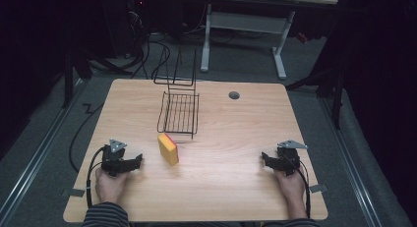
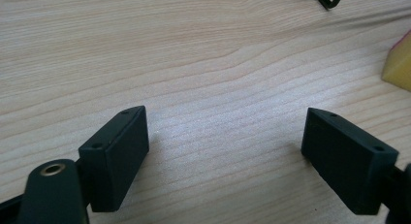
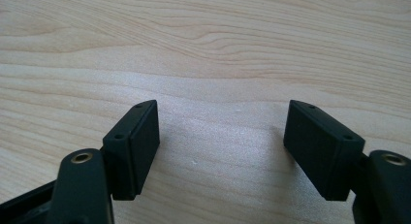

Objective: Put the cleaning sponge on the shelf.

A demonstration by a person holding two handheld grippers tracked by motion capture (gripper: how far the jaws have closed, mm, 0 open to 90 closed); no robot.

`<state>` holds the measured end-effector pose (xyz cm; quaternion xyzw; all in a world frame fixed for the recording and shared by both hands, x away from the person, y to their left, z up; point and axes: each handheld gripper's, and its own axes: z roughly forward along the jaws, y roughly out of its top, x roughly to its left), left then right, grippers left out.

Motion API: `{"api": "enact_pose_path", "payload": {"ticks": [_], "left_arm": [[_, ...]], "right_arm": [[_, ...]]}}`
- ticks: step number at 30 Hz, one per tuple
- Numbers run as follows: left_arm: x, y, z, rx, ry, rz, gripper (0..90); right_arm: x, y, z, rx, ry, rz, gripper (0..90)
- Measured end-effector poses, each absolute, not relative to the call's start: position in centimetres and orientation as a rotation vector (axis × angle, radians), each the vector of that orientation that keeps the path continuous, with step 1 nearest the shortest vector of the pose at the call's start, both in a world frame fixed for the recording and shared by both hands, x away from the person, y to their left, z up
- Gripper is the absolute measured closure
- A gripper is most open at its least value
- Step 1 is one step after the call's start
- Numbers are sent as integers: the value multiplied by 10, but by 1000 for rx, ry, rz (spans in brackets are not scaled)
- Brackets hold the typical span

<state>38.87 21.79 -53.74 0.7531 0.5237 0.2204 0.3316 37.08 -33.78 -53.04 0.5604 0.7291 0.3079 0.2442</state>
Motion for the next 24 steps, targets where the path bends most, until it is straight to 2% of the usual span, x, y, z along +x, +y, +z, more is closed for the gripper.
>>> {"api": "enact_pose_path", "payload": {"ticks": [24], "left_arm": [[386, 222, -536, 1900, 1420, 573, 153]], "right_arm": [[371, -338, -530, 1536, 1990, 842, 290]]}}
